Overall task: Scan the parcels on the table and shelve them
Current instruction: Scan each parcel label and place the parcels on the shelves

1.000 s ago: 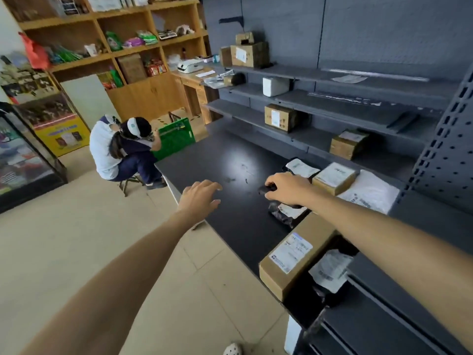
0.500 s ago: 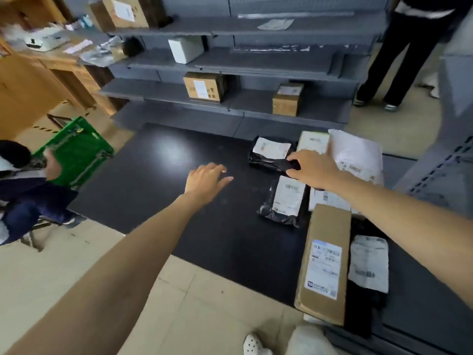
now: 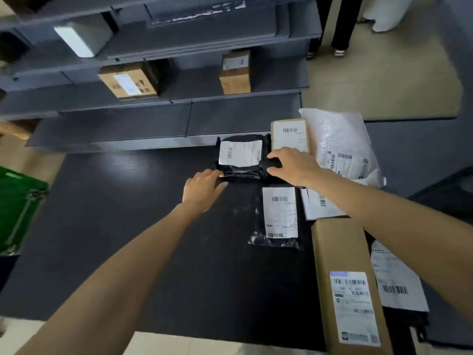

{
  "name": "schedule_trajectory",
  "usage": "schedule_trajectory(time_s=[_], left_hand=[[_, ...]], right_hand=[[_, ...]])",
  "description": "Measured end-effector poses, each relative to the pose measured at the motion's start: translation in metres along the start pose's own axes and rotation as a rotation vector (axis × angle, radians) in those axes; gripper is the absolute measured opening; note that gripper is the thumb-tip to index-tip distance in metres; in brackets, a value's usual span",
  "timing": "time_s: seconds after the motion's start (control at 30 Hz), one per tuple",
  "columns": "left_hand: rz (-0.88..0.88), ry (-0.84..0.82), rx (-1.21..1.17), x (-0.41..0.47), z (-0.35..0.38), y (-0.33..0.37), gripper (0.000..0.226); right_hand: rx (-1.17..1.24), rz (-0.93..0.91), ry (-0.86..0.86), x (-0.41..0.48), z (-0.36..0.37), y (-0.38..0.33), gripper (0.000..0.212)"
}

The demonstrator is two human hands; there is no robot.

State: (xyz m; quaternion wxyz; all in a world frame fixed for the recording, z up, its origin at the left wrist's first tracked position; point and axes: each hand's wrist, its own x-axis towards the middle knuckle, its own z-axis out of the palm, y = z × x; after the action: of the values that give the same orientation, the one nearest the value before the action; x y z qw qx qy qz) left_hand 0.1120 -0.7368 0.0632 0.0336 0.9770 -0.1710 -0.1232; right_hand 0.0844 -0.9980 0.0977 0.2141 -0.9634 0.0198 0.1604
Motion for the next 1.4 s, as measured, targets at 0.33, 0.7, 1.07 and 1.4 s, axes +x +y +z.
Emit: schedule_trajectory(time_s=[0.33, 0.7, 1.07, 1.4], left_hand=[[0.127, -0.103, 0.010, 0.091, 0.024, -0.039, 0.077], [0.323, -0.365, 0.112, 0.193, 0.043, -0.043, 0.150], [0.324, -0.292, 0.048, 0.185, 0.064, -0.049, 0.148], [0.420, -0.091, 0.190, 0.133, 0.008, -0.090, 0.123]], right_hand=[[-0.023, 0.087, -0.044, 0.035, 0.024, -0.032, 0.049], [-0.010, 0.229, -0.050, 0.043, 0.068, -0.075, 0.053], [0.055, 0.326, -0.049, 0.027, 0.085, -0.080, 0.053], [-0.001, 0.291, 0.035, -0.013, 0.049, -0.110, 0.053]])
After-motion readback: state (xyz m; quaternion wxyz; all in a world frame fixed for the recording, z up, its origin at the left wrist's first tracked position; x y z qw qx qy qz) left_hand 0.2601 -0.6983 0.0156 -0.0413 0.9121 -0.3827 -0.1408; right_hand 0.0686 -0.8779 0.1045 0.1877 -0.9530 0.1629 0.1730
